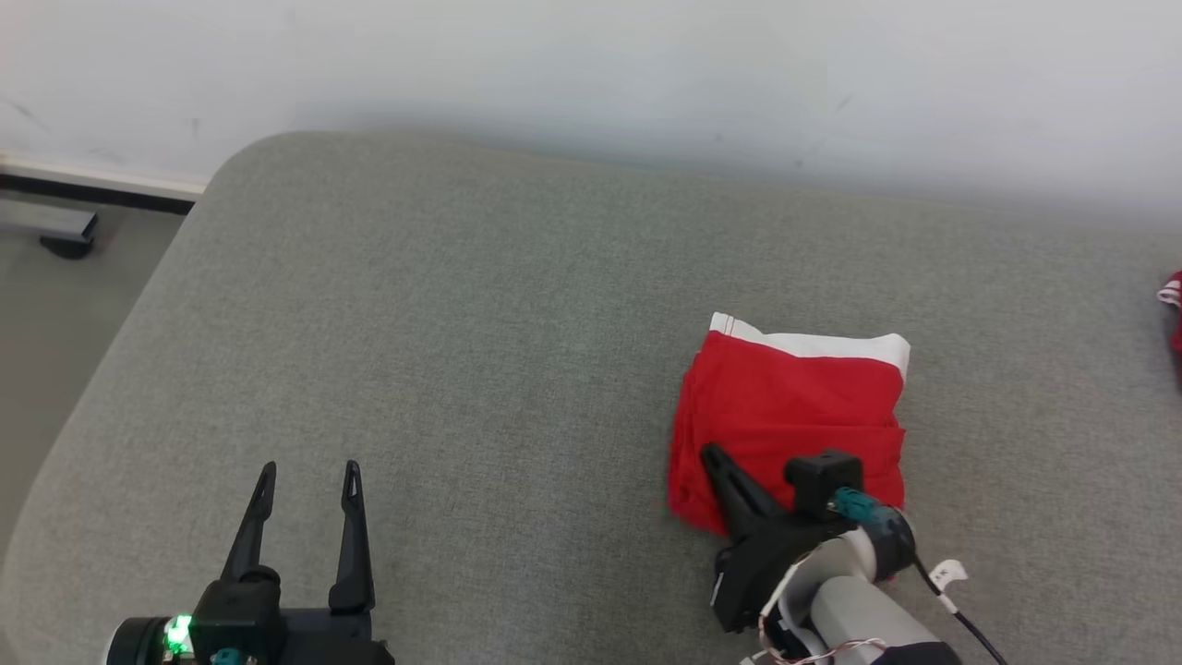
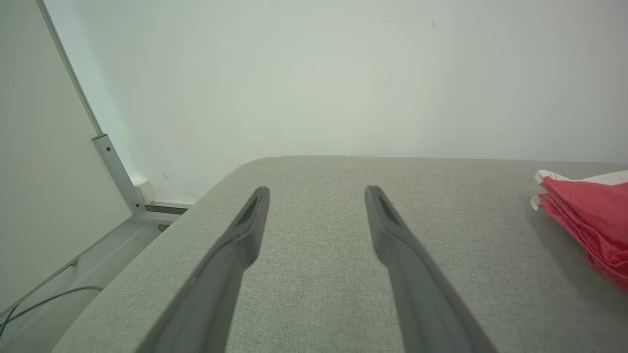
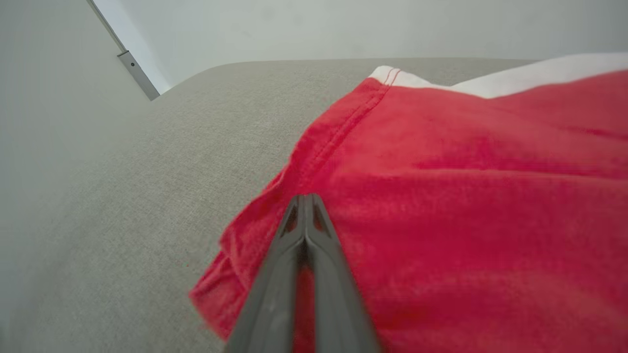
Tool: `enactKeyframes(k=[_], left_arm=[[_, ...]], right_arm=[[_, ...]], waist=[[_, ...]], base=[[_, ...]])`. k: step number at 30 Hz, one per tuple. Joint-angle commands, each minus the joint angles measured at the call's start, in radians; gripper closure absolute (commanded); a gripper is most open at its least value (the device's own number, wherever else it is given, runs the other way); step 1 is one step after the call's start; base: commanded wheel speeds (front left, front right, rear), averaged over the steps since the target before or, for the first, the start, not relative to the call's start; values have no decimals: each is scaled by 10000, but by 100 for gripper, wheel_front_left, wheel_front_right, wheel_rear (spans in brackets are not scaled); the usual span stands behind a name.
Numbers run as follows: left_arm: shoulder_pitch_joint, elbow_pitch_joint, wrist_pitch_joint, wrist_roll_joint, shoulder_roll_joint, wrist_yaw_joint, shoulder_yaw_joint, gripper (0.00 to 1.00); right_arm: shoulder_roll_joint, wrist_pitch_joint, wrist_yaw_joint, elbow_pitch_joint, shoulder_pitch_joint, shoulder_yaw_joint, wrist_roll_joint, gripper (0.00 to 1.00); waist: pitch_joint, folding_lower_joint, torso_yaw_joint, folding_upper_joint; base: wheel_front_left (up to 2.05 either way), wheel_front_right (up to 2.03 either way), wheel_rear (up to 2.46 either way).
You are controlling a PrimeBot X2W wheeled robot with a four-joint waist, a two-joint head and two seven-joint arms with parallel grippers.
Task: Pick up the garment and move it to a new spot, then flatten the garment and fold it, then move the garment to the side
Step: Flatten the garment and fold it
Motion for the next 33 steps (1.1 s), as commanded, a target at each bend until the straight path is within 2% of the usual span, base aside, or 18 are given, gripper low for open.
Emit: enactKeyframes(k=[1, 5, 9, 12, 23, 31, 32, 33], left_arm=[[-140, 23, -26, -67, -35, 29, -22, 0], [-170, 65, -26, -97, -50, 47, -14, 0], [-107, 76, -26, -74, -45, 59, 31, 0], [39, 63, -26, -49, 7, 78, 119, 0], [651, -166, -26, 0, 220, 231, 498, 0], [1068, -400, -26, 98, 308, 374, 626, 0], [1127, -451, -26, 130, 344, 423, 647, 0], [1176, -483, -26, 142, 390, 448, 684, 0]], right_arm=[[127, -65, 12, 74, -111, 182, 145, 100], [212, -76, 12, -113, -212, 530, 323, 100], [242, -80, 10, -698, -87, 455, 386, 100], [132, -82, 10, -1483, 168, 35, 189, 100], [-960, -81, 10, -4542, 1722, -2163, -710, 100], [-1556, -83, 10, -5740, 2932, -3004, -966, 100], [-1565, -82, 10, -5882, 3101, -3143, -980, 99], [-1551, -83, 12, -5994, 3249, -3233, -1005, 68]], waist=[[125, 0, 129, 0], [152, 0, 126, 0], [17, 0, -53, 0], [-162, 0, -307, 0], [-820, 0, -1572, 0], [-1078, 0, -2210, 0], [-1103, 0, -2291, 0], [-1123, 0, -2365, 0]], base=[[0, 0, 0], [0, 0, 0], [0, 0, 0], [0, 0, 0], [0, 0, 0], [0, 0, 0], [0, 0, 0], [0, 0, 0]])
